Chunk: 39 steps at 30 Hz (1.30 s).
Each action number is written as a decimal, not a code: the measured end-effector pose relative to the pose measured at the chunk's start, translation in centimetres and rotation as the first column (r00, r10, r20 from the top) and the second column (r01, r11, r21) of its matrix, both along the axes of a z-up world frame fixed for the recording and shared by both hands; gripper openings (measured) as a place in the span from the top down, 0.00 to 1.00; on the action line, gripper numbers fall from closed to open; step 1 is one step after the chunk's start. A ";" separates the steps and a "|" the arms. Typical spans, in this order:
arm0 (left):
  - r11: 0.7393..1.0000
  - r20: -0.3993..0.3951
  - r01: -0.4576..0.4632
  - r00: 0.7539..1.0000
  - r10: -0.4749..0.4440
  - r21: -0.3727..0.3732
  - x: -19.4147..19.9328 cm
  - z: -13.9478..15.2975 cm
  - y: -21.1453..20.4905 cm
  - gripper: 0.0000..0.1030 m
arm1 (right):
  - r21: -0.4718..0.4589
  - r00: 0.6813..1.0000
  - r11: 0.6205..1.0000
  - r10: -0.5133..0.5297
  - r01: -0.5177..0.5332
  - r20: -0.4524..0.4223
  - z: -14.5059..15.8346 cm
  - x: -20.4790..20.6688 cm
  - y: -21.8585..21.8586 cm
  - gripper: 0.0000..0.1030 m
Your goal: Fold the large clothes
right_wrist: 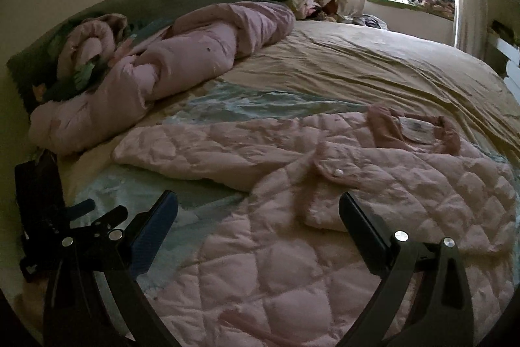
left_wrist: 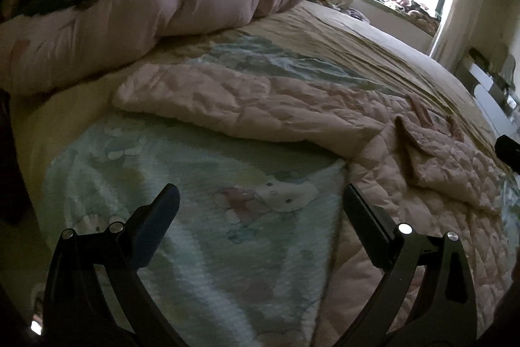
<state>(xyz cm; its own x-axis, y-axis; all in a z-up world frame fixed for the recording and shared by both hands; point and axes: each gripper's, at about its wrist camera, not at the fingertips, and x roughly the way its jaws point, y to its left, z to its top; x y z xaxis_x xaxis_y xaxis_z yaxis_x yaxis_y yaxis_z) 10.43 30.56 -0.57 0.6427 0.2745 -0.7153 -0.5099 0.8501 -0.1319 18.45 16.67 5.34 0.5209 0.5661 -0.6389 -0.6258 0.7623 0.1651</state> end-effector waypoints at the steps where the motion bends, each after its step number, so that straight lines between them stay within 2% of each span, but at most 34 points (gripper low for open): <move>1: 1.000 0.001 -0.012 1.000 0.012 0.003 -0.3 -0.1 0.6 0.09 | 0.000 1.000 1.000 0.007 -0.007 0.001 0.1 -0.1 0.4 0.04; 16: 0.996 0.000 -0.073 0.997 0.074 -0.044 -1.3 -2.2 5.8 0.09 | -0.055 0.993 0.991 0.119 -0.119 0.005 -1.3 -1.6 7.9 0.04; 28: 0.993 -0.008 -0.079 0.997 0.078 -0.091 1.4 -3.5 10.4 0.09 | -0.104 0.985 0.979 0.172 -0.174 -0.028 -4.1 -0.6 13.3 0.04; 32: 0.987 -0.031 -0.098 0.995 0.095 -0.125 2.5 -4.8 12.5 0.09 | -0.116 0.981 0.975 0.186 -0.190 -0.044 -5.1 -0.1 14.7 0.04; 39: 0.950 -0.006 -0.130 0.991 0.134 -0.284 3.3 -7.4 17.3 0.09 | -0.115 0.978 0.973 0.195 -0.202 -0.073 -6.6 0.5 16.3 0.04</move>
<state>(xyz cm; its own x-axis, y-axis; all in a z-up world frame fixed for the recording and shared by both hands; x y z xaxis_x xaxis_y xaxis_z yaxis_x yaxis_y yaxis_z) 13.77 47.86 -7.96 0.6247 0.1447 -0.7674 -0.6112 0.7022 -0.3651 18.97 32.96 -1.25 0.3641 0.5707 -0.7360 -0.7584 0.6404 0.1214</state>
